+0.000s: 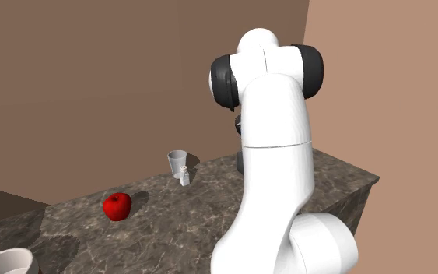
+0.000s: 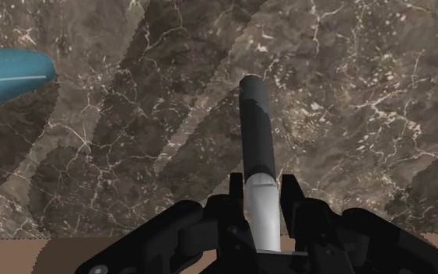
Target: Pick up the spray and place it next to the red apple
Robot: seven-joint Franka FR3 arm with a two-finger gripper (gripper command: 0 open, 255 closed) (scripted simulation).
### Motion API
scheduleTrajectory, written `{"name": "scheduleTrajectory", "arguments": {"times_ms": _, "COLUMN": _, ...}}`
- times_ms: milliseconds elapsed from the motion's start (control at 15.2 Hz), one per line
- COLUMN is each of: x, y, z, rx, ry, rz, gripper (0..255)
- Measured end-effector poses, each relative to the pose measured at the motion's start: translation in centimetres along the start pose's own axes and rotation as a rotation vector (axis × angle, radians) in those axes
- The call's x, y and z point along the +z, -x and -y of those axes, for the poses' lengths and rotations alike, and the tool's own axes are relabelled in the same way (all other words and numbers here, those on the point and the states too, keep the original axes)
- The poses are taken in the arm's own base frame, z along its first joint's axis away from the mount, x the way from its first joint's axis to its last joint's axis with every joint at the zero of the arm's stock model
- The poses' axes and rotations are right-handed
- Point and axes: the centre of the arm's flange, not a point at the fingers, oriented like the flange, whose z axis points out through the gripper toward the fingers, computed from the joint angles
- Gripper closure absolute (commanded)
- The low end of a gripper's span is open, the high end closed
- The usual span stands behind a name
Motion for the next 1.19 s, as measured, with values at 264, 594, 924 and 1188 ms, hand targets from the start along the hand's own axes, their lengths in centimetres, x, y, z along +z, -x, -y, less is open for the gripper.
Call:
{"name": "scheduleTrajectory", "arguments": {"times_ms": 264, "x": 0.0, "y": 0.0, "z": 0.0, "rx": 0.000, "ry": 0.000, "rz": 0.000, "gripper": 255}}
{"name": "scheduleTrajectory", "arguments": {"times_ms": 594, "x": -1.1, "y": -0.1, "z": 0.1, "rx": 0.000, "ry": 0.000, "rz": 0.000, "gripper": 255}}
{"name": "scheduleTrajectory", "arguments": {"times_ms": 924, "x": -3.6, "y": -0.5, "z": 0.0, "rx": 0.000, "ry": 0.000, "rz": 0.000, "gripper": 255}}
{"name": "scheduleTrajectory", "arguments": {"times_ms": 1188, "x": -5.7, "y": -0.7, "z": -0.1, "rx": 0.000, "ry": 0.000, "rz": 0.000, "gripper": 255}}
